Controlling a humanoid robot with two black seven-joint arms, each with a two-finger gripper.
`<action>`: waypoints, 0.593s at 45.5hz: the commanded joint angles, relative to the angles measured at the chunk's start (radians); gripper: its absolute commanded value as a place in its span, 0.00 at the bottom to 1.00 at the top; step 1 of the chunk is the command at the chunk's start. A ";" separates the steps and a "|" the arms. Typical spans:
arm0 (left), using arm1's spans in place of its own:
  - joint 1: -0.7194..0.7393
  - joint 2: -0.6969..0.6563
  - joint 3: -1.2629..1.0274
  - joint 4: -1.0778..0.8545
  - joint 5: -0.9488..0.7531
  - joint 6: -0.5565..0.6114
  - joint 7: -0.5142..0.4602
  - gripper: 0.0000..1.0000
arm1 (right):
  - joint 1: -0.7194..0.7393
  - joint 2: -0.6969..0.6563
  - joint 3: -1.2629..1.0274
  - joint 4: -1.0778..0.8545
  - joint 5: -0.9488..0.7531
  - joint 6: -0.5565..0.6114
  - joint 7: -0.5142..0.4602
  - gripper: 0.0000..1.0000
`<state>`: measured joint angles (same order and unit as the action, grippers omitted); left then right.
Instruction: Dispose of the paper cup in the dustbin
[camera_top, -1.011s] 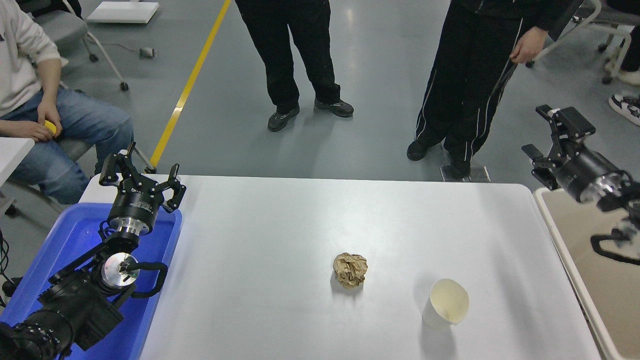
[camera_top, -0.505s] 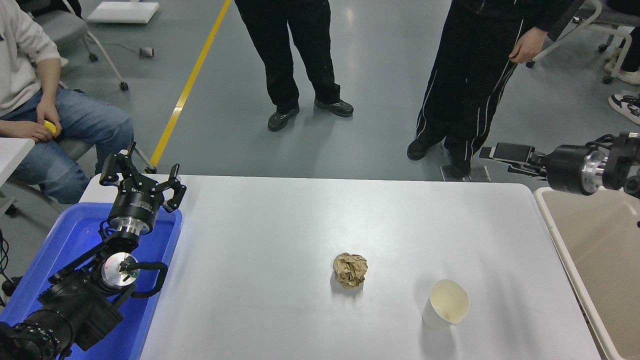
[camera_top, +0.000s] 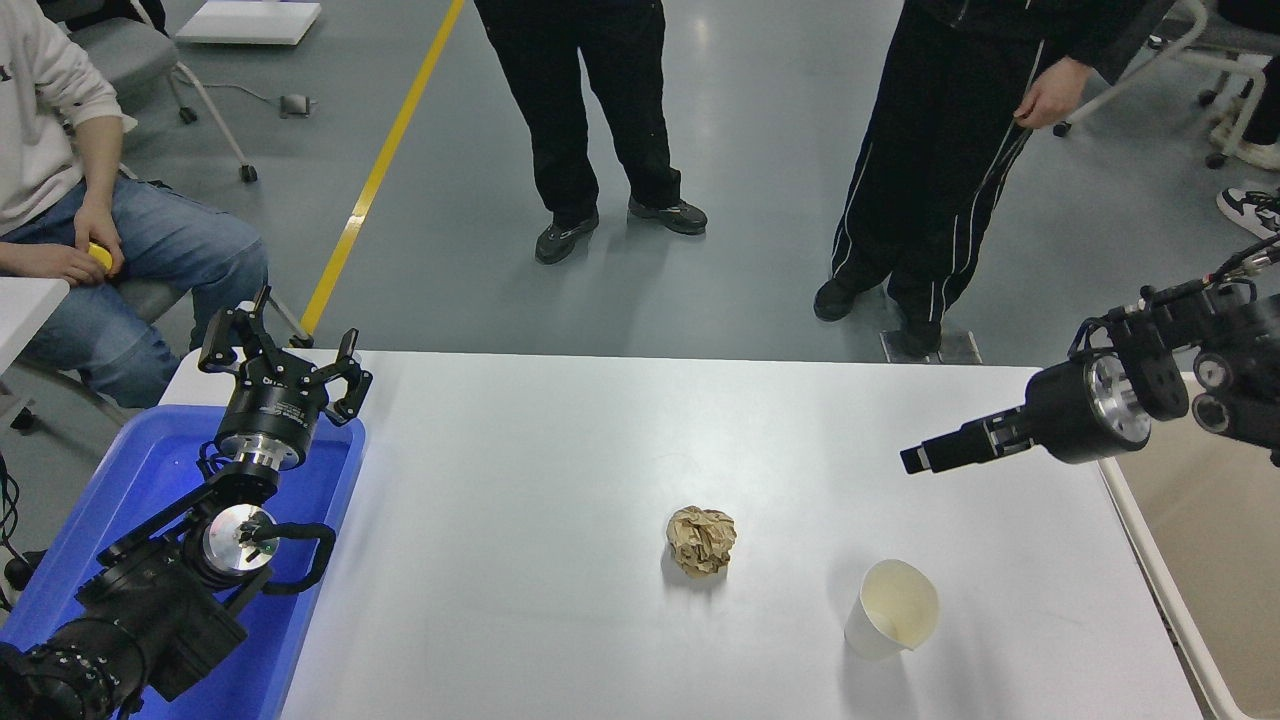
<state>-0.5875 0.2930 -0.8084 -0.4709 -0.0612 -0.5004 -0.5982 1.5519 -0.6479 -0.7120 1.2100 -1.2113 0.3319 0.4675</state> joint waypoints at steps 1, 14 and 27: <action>0.000 0.000 0.001 0.000 0.000 0.000 0.000 1.00 | -0.019 0.106 -0.063 -0.050 -0.028 0.004 -0.004 0.99; 0.000 0.000 0.000 0.000 0.000 0.000 0.000 1.00 | -0.094 0.103 -0.053 -0.090 -0.027 -0.007 -0.006 0.99; 0.000 0.000 0.000 0.000 0.000 -0.001 0.000 1.00 | -0.157 0.097 -0.041 -0.095 -0.025 -0.025 -0.004 0.99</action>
<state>-0.5873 0.2930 -0.8081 -0.4709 -0.0614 -0.5003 -0.5982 1.4469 -0.5538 -0.7577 1.1270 -1.2356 0.3234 0.4632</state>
